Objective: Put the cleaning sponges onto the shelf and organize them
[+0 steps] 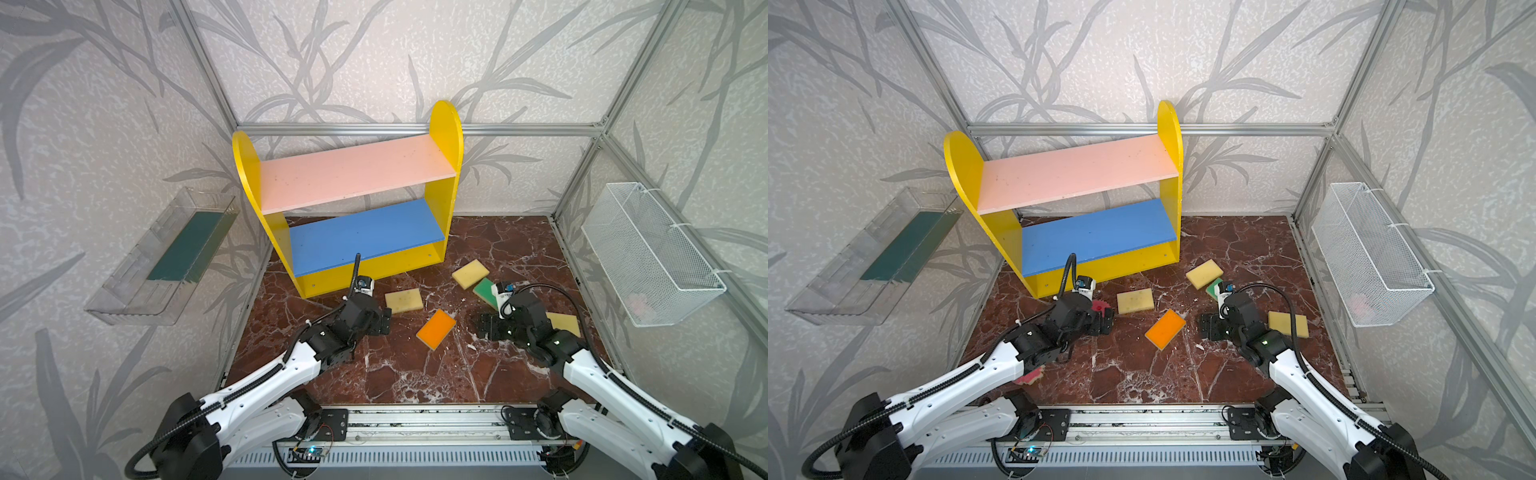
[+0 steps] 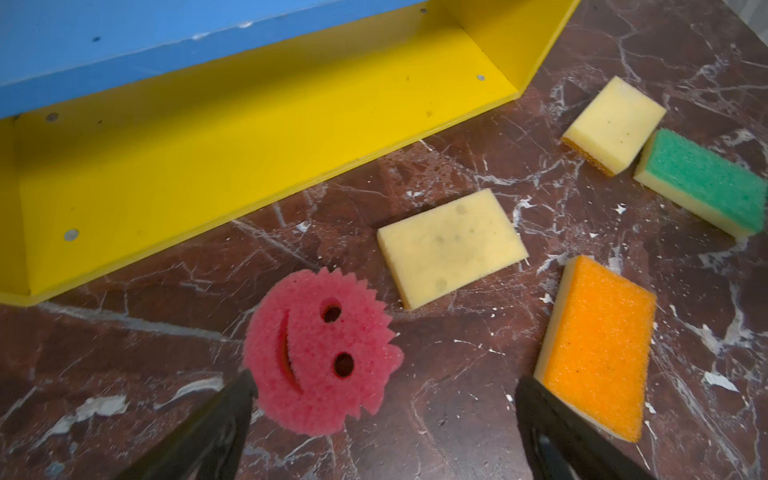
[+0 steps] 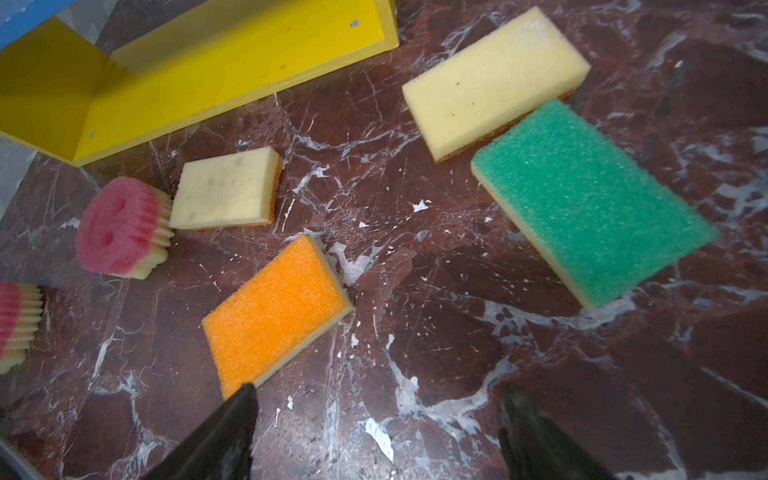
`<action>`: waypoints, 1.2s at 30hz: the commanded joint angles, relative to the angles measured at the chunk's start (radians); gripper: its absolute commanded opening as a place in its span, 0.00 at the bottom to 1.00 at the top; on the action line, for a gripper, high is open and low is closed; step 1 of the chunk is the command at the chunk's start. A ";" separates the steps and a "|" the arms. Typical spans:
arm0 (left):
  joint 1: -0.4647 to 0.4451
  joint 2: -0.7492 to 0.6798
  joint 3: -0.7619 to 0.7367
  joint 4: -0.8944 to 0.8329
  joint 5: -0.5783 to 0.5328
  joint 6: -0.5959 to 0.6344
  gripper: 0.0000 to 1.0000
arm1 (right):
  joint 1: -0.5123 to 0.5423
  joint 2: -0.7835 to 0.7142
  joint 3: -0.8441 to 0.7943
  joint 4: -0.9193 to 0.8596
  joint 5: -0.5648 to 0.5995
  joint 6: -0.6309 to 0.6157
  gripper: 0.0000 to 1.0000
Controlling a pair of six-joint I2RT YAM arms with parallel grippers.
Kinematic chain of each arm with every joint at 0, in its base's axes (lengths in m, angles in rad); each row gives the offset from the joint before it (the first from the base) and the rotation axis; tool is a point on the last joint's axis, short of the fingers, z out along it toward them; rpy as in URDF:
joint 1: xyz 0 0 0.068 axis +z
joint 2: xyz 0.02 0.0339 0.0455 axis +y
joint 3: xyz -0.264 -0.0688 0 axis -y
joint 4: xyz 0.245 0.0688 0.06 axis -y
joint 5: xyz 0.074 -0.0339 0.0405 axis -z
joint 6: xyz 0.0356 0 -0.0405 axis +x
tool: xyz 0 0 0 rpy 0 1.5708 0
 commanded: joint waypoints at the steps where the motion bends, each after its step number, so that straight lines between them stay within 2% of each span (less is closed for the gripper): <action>1: -0.014 0.066 0.060 0.024 0.023 0.084 0.98 | 0.016 0.042 0.045 0.013 -0.026 -0.021 0.91; 5: -0.021 0.170 0.097 0.082 0.111 0.127 0.91 | 0.017 0.083 0.067 -0.004 -0.044 -0.024 0.92; 9: -0.061 0.270 0.120 0.158 0.204 0.133 0.86 | 0.015 0.100 0.083 -0.025 -0.013 -0.026 0.93; 12: -0.110 0.335 0.132 0.213 0.272 0.155 0.89 | -0.004 0.110 0.082 -0.023 0.003 0.005 0.93; 18: -0.180 0.440 0.184 0.197 0.381 0.199 0.96 | -0.135 0.085 0.075 -0.025 -0.043 0.048 0.94; 24: -0.206 0.523 0.206 0.207 0.408 0.208 0.97 | -0.212 0.069 0.062 0.000 -0.078 0.066 0.95; 36: -0.221 0.669 0.301 0.135 0.353 0.218 0.97 | -0.218 0.077 0.042 0.020 -0.075 0.049 0.96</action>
